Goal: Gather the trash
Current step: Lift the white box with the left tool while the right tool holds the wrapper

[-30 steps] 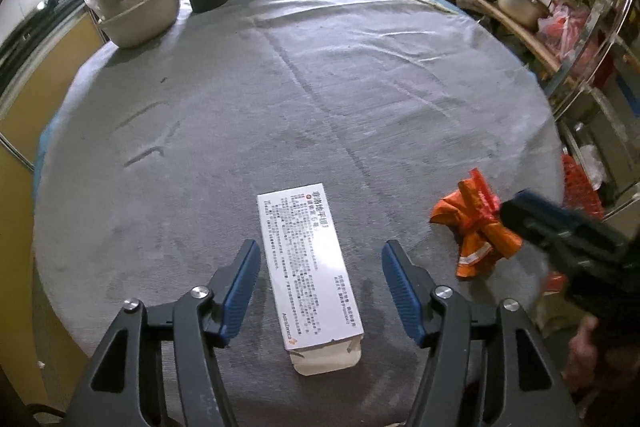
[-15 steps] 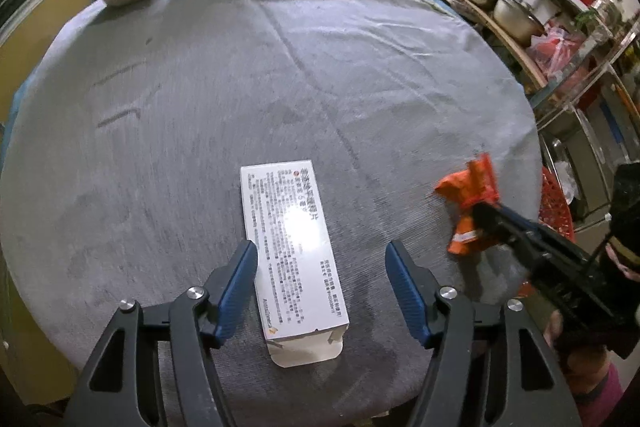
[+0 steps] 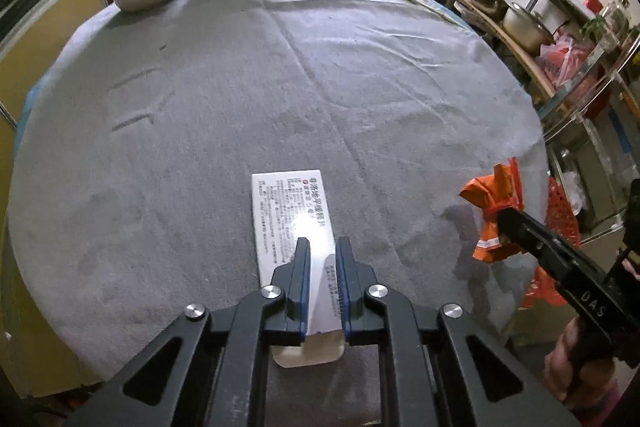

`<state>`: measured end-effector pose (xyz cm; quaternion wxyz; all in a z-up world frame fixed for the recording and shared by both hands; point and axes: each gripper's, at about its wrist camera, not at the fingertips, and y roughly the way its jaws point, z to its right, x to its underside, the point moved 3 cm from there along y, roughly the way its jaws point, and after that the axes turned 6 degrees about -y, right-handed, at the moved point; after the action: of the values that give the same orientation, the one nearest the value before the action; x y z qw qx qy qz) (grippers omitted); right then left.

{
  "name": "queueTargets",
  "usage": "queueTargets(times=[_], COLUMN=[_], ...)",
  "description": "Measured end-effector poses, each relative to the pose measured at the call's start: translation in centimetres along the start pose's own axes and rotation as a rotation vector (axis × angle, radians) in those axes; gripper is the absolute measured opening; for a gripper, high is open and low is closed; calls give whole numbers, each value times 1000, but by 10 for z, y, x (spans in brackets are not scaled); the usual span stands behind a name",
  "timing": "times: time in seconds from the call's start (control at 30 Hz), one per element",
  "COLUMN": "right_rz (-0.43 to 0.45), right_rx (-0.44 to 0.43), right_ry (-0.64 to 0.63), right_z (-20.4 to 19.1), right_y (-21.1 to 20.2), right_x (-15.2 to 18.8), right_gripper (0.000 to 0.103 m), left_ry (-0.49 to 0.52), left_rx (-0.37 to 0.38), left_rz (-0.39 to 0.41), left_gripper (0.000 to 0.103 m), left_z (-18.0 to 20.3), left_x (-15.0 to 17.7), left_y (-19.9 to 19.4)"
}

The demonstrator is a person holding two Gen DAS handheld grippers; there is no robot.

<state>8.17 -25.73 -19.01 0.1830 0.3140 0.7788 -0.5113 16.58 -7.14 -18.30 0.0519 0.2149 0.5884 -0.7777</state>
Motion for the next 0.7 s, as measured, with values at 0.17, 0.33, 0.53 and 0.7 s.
queueTargets(times=[0.17,0.33,0.53,0.7], right_rz=[-19,-31,-39,-36], right_rx=[-8,-18,-25,-28], right_ry=[11,4,4,7], right_z=[3,1,2,3], right_y=[4,6,8,8], right_x=[5,8,11,11], right_gripper=[23,23,23,23], left_ry=[21,6,-4,4], left_rx=[-69,-131,-155,-162], left_rz=[36,-22,-12,11], left_gripper=[66,66,61,48], left_z=[3,-1,-4,-4], left_x=[3,10,13,11], left_y=[-2,17,24,22])
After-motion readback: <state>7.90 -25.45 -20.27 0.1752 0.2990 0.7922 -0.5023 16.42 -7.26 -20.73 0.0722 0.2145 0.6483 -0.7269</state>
